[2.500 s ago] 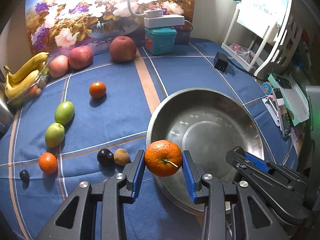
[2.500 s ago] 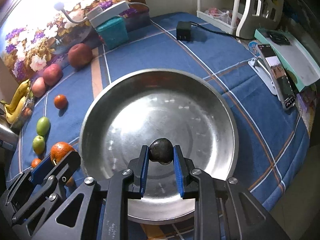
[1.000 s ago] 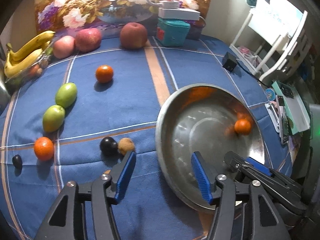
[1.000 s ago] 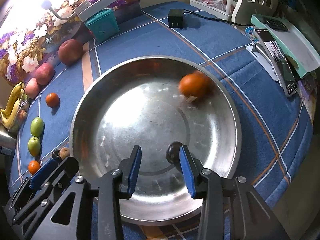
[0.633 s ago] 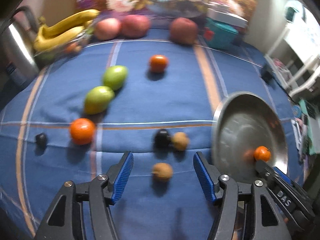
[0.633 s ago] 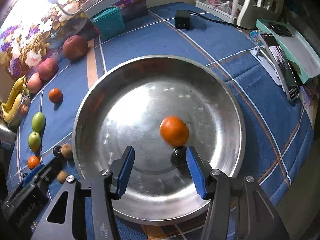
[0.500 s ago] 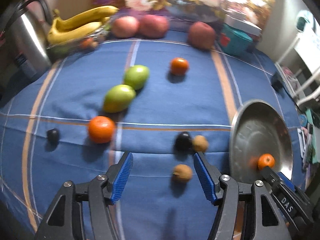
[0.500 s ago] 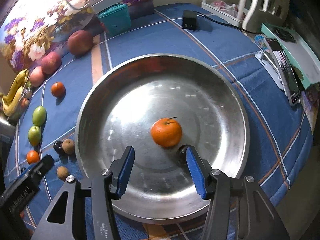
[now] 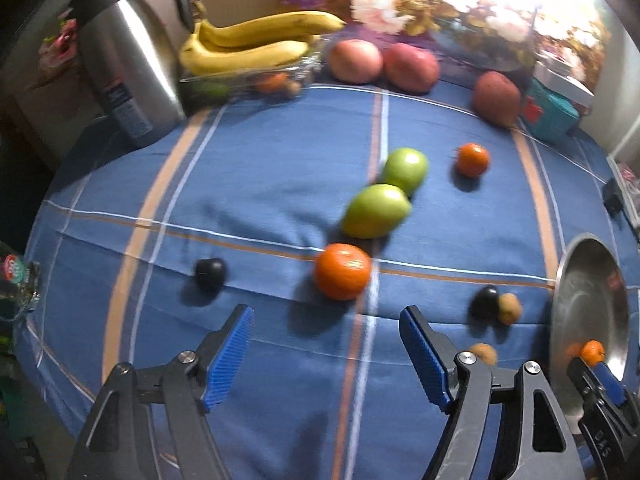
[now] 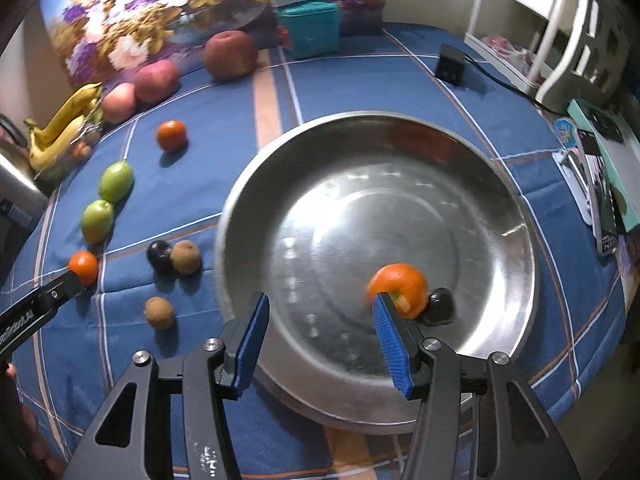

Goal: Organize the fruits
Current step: 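Move both open tools back toward the remaining fruits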

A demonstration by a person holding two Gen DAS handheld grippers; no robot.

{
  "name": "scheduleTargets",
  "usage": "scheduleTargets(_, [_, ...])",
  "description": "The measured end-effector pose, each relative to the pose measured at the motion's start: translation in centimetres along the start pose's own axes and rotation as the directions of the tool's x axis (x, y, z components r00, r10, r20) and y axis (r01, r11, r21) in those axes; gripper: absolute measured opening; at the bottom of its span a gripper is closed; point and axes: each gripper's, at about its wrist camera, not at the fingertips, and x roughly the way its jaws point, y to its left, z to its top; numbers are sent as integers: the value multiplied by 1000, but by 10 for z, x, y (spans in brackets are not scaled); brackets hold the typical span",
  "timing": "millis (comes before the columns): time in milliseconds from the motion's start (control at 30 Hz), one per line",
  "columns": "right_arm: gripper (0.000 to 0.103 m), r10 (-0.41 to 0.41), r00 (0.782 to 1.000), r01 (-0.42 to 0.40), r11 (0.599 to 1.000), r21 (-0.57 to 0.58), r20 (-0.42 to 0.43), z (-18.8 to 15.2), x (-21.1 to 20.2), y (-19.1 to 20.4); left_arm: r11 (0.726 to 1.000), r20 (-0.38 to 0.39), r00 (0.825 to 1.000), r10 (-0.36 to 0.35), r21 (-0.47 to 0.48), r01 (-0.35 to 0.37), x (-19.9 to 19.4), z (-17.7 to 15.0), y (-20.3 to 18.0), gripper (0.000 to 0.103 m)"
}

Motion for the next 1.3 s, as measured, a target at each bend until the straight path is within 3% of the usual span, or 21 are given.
scheduleTargets(167, [56, 6, 1000, -6, 999, -34, 10, -2, -2, 11, 1000, 19, 1000, 5, -31, -4, -3, 1, 15, 89])
scheduleTargets(300, [73, 6, 1000, -5, 999, -54, 17, -4, -2, 17, 999, 39, 999, 18, -36, -17, -6, 1, 20, 102])
scheduleTargets(433, [89, 21, 999, -19, 997, -68, 34, -6, -2, 20, 999, 54, 998, 8, -35, -6, -7, 1, 21, 103])
scheduleTargets(567, [90, 13, 998, -9, 997, -75, 60, -6, -3, 21, 999, 55, 998, 2, -48, 1, -7, 2, 25, 103])
scheduleTargets(633, [99, 26, 997, -22, 997, -69, 71, -6, -4, 21, 998, 55, 998, -13, -57, 16, -6, 3, 28, 103])
scheduleTargets(833, [99, 72, 992, -68, 997, -45, 106, -2, -12, 23, 997, 69, 997, -46, -53, 50, -9, 7, 26, 103])
scheduleTargets(1067, [99, 77, 987, -78, 997, 4, 144, 4, -24, 18, 999, 101, 995, 6, -38, -2, -11, 13, 21, 103])
scheduleTargets(1167, [99, 92, 984, -95, 995, 10, 150, 5, -26, 19, 997, 108, 992, 66, -34, -62, -11, 14, 20, 103])
scheduleTargets(1300, [99, 67, 988, -64, 998, -22, 137, 4, -23, 31, 994, 103, 989, 109, -40, -105, -10, 16, 22, 103])
